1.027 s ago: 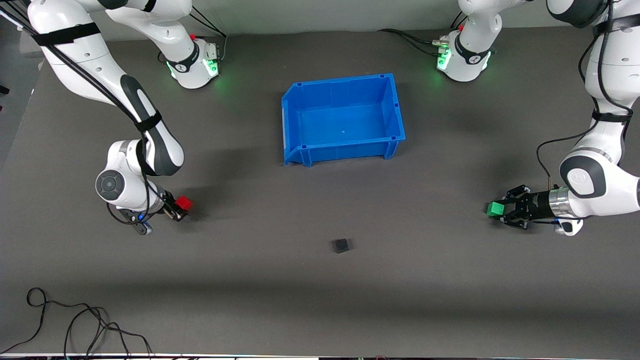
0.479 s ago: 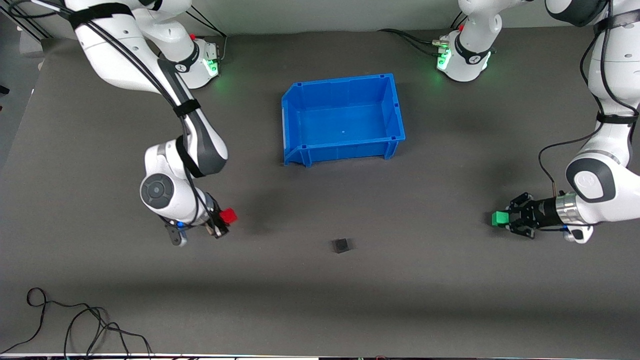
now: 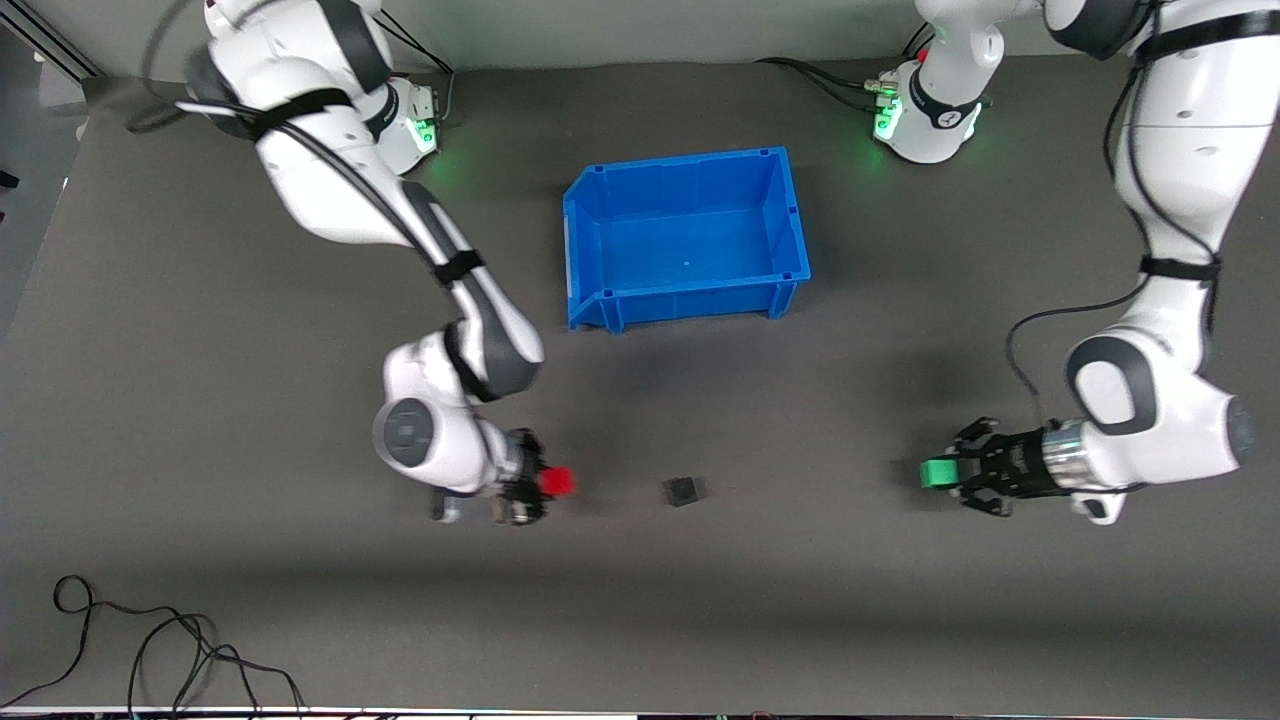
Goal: Attach green and red cubes to black cube
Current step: 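Carry the red cube while the left gripper carries green toward the black cube, then lower both cubes against the black cube and open both grippers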
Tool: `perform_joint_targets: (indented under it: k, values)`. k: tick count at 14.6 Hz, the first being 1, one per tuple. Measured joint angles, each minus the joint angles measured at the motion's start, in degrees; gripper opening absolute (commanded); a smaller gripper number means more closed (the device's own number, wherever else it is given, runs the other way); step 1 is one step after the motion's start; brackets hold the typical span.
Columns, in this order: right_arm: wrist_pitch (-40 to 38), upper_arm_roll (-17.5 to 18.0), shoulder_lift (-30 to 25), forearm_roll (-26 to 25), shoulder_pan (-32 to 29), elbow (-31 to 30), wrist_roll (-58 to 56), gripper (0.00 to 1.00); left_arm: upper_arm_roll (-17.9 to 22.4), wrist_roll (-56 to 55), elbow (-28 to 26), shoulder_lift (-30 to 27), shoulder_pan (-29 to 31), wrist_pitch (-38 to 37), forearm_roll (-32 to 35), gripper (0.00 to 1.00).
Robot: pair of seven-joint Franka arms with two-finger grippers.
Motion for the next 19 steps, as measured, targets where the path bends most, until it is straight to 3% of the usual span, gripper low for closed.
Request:
perform_joint_targets:
  k: [3,9,19]
  values:
    - [5.15,-0.06,5.11,-0.13,3.51,5.48,1.73,0.17,-0.33,-6.35,1.47,1.43,-4.57,4.05,-2.21,0.22]
    - [13.10,-0.21,10.32,-0.29,7.48,7.36,1.96,0.17,-0.55,-16.75,1.70,3.16,-13.59,14.19,-2.94,0.22]
    - [14.47,-0.49,11.37,-0.29,6.61,8.50,2.12,0.17,-0.74,-25.41,6.03,8.56,-24.94,24.79,-3.06,0.22]
